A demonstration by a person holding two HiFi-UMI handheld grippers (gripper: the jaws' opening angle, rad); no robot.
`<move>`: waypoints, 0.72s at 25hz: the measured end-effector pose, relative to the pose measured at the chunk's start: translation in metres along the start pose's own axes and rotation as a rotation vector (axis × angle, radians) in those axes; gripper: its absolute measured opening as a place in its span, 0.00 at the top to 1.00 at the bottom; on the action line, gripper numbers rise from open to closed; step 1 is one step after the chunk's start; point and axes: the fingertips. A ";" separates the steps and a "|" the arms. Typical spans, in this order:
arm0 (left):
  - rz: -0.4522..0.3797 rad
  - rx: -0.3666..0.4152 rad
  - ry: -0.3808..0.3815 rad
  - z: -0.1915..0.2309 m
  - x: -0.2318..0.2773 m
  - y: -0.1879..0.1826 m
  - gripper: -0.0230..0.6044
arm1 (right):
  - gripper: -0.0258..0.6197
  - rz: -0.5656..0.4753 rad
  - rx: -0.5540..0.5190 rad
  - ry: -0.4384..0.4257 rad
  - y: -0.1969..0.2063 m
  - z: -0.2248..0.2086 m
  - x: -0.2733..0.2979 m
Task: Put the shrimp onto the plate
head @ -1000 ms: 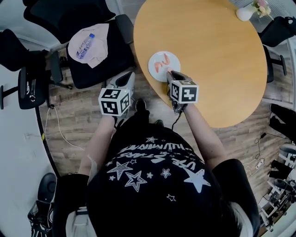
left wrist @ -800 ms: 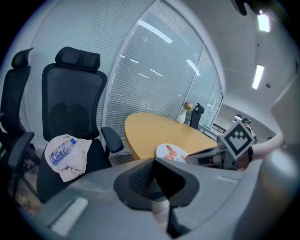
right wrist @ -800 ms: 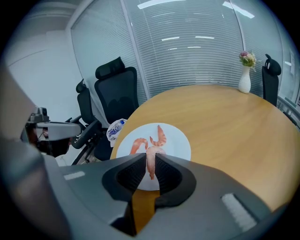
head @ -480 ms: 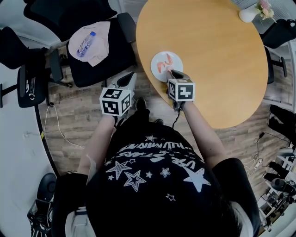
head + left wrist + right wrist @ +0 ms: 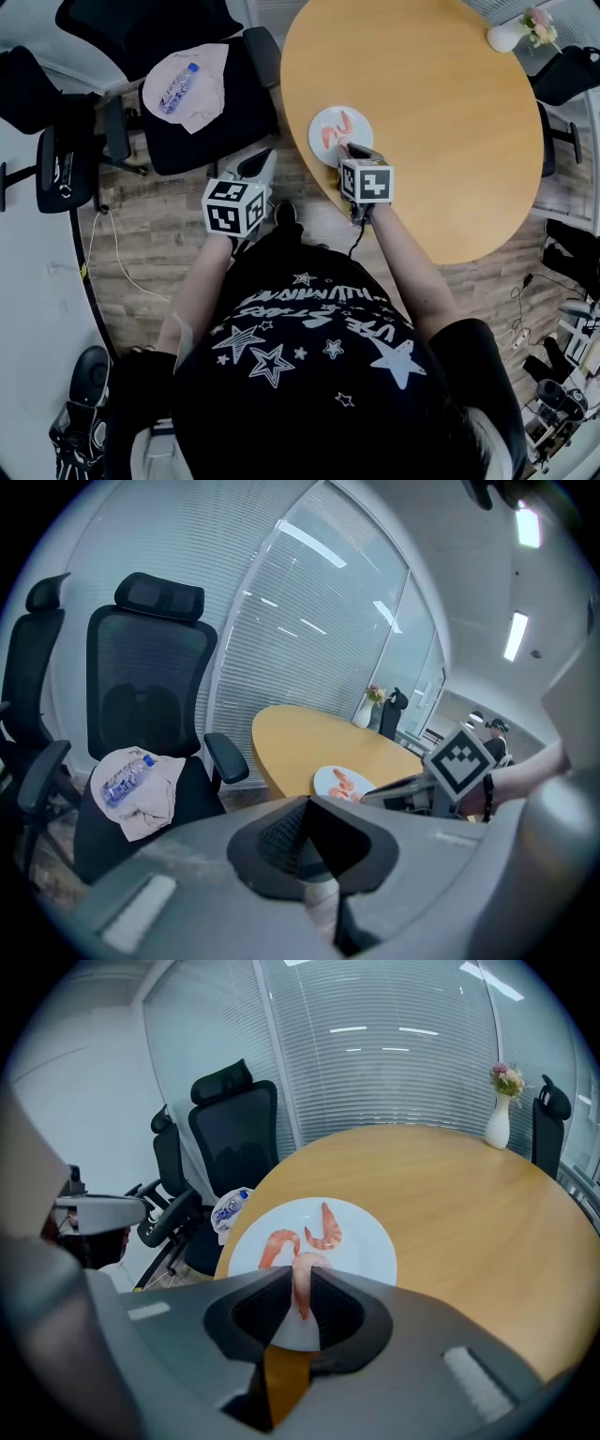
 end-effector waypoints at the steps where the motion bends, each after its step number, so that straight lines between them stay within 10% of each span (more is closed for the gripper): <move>1: -0.002 0.000 -0.002 0.000 -0.001 -0.001 0.96 | 0.86 0.000 0.000 -0.001 0.000 0.000 0.000; 18: -0.035 0.017 -0.017 -0.015 -0.012 -0.008 0.96 | 0.85 -0.024 -0.006 -0.036 -0.002 0.001 -0.014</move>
Point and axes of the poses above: the fingertips, and each gripper's own axes: x forward along the fingers, z to its left, y out of its underside, and after that the axes turned 6 degrees about -y, right-handed
